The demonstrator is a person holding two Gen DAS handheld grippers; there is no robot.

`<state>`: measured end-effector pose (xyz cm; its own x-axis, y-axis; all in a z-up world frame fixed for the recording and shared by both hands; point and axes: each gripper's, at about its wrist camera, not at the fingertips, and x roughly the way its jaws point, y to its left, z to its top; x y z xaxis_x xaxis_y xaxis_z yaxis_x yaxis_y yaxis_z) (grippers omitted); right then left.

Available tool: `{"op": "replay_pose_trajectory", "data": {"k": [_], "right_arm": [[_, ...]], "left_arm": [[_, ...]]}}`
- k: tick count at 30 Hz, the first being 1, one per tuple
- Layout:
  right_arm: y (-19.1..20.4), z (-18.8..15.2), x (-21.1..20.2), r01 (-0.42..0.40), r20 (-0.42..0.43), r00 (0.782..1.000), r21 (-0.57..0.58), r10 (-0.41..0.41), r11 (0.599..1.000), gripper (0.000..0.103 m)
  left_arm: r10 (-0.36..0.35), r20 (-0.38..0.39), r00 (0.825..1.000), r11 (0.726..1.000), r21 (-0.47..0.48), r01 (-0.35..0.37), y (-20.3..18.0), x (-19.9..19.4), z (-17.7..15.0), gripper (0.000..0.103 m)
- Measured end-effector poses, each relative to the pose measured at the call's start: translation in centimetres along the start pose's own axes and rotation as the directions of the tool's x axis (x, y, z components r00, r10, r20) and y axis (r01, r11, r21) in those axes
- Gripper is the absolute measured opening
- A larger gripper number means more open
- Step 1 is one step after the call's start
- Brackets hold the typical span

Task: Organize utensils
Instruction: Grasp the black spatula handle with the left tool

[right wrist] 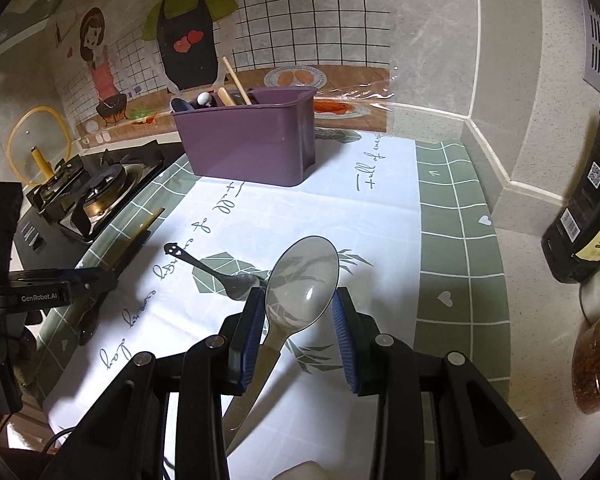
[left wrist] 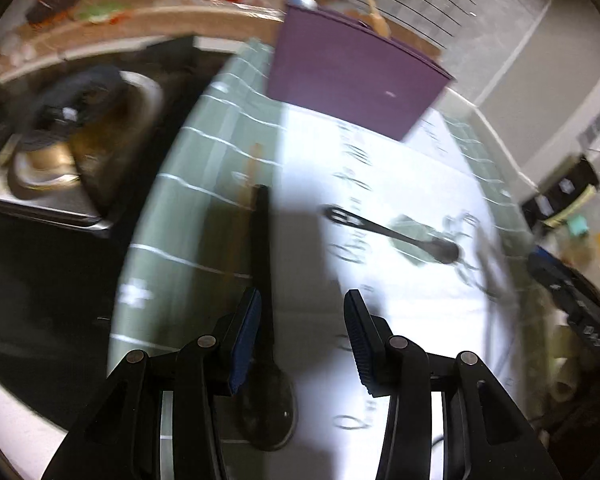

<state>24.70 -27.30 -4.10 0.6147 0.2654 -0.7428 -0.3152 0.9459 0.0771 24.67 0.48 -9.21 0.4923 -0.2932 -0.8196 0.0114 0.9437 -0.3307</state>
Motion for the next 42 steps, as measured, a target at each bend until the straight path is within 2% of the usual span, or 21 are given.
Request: {"op": "replay_pose_trajectory", "data": {"k": [2,5,8,9,10,12,20,25,30,31,32,33,35,40,42], "right_arm": [[0.5,-0.1,0.1,-0.001,-0.004,1.0,-0.007,0.001,1.0,0.032],[1.1,-0.2,0.1,0.004,-0.006,1.0,-0.023,-0.005,1.0,0.032],[1.4,-0.3,0.2,-0.003,-0.009,1.0,-0.027,0.003,1.0,0.032],[1.4,-0.3,0.3,-0.006,-0.011,1.0,-0.03,0.006,1.0,0.032],[1.4,-0.2,0.4,-0.007,-0.012,1.0,-0.033,0.006,0.999,0.032],[1.8,-0.1,0.7,-0.009,-0.015,1.0,-0.037,0.009,0.999,0.032],[3.5,0.0,0.4,-0.002,0.007,1.0,-0.083,0.003,0.997,0.032],[3.7,0.1,0.0,0.009,0.026,1.0,-0.097,-0.006,0.995,0.032],[3.4,0.4,0.1,0.014,0.036,0.999,-0.088,-0.011,0.996,0.032],[3.3,0.5,0.1,0.013,0.038,0.999,-0.086,-0.01,0.996,0.032],[3.3,0.6,0.1,0.012,0.045,0.999,-0.083,-0.008,0.997,0.032],[3.2,0.6,0.0,0.01,0.051,0.999,-0.081,-0.006,0.997,0.032],[3.2,0.8,-0.1,0.007,0.066,0.998,-0.079,-0.002,0.997,0.032],[3.3,1.0,-0.7,-0.003,0.089,0.996,-0.098,0.012,0.995,0.032],[3.4,1.1,-0.9,-0.012,0.092,0.996,-0.107,0.022,0.994,0.032]], "left_arm": [[-0.013,0.006,1.0,1.0,0.015,0.013,-0.5,-0.2,0.2,0.044],[0.008,0.034,0.999,1.0,0.004,-0.008,0.0,-1.1,0.7,0.044],[0.024,-0.015,1.0,1.0,-0.007,-0.024,0.7,-0.9,1.0,0.044],[0.034,-0.028,0.999,0.999,-0.012,-0.034,0.8,-0.6,1.0,0.041],[0.048,-0.036,0.998,0.999,-0.01,-0.048,0.7,-0.1,1.3,0.033],[0.085,-0.04,0.996,0.996,0.002,-0.085,0.4,0.5,1.6,0.029],[0.162,-0.059,0.985,0.985,0.07,-0.158,-0.7,2.5,3.0,0.027],[0.217,-0.068,0.974,0.975,0.067,-0.212,-0.7,2.8,3.6,0.027],[0.203,-0.075,0.976,0.979,0.05,-0.199,-0.4,2.9,4.1,0.025],[0.195,-0.07,0.978,0.98,0.045,-0.192,-0.3,2.9,4.1,0.014],[0.168,-0.068,0.983,0.986,0.031,-0.167,-0.1,2.9,4.1,0.012],[0.109,-0.066,0.992,0.994,0.0,-0.109,0.2,2.6,3.8,0.011],[0.07,-0.039,0.997,0.997,-0.01,-0.071,-0.1,2.0,3.1,0.002],[0.029,0.05,0.998,0.999,0.036,-0.031,-2.1,-1.2,1.8,0.002],[0.03,0.057,0.998,0.998,0.045,-0.033,-2.5,-1.7,1.7,0.002]]}}
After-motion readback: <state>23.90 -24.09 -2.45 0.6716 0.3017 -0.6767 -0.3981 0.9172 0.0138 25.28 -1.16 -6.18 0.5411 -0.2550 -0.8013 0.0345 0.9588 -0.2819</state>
